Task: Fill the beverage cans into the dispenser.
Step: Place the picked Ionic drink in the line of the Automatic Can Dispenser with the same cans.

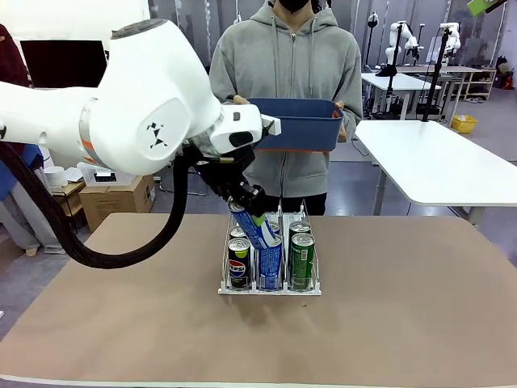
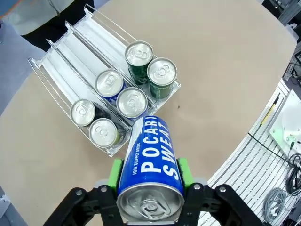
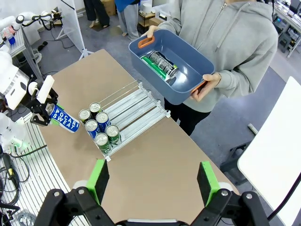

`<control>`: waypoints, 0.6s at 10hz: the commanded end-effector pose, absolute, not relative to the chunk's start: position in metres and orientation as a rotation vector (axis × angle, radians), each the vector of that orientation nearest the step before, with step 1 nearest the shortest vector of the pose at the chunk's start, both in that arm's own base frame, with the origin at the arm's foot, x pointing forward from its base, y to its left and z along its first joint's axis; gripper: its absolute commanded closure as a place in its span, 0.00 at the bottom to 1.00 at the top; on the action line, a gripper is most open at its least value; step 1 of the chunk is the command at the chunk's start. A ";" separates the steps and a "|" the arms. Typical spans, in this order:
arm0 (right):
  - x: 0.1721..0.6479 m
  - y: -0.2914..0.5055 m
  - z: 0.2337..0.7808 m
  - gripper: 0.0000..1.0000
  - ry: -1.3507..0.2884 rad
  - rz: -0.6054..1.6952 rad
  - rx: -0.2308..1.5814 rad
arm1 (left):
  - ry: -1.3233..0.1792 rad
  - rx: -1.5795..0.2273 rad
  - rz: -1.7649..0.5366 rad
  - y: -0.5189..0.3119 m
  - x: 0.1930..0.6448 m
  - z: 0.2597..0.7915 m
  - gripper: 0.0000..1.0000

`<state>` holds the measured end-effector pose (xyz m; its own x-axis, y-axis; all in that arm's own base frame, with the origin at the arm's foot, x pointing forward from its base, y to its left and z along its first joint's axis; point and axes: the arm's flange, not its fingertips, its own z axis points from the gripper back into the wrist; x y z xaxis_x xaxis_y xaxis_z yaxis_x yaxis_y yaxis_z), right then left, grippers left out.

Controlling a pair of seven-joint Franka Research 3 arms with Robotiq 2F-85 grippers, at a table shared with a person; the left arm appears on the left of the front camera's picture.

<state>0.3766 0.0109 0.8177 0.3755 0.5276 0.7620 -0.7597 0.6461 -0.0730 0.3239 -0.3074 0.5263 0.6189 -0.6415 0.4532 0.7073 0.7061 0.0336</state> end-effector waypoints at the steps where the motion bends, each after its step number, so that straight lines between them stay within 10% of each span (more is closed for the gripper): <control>1: 0.375 0.011 0.816 0.00 -0.842 0.842 0.316 | -0.474 -0.125 -0.759 -0.315 0.324 0.525 0.43; 6: 0.375 0.011 0.816 0.00 -0.842 0.842 0.316 | -0.403 -0.105 -0.794 -0.329 0.333 0.502 0.43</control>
<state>0.3766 0.0109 0.8177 0.3755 0.5276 0.7620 -0.7597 0.6461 -0.0730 0.3289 -0.3214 0.5004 0.6315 -0.6659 0.3972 0.7140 0.6992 0.0370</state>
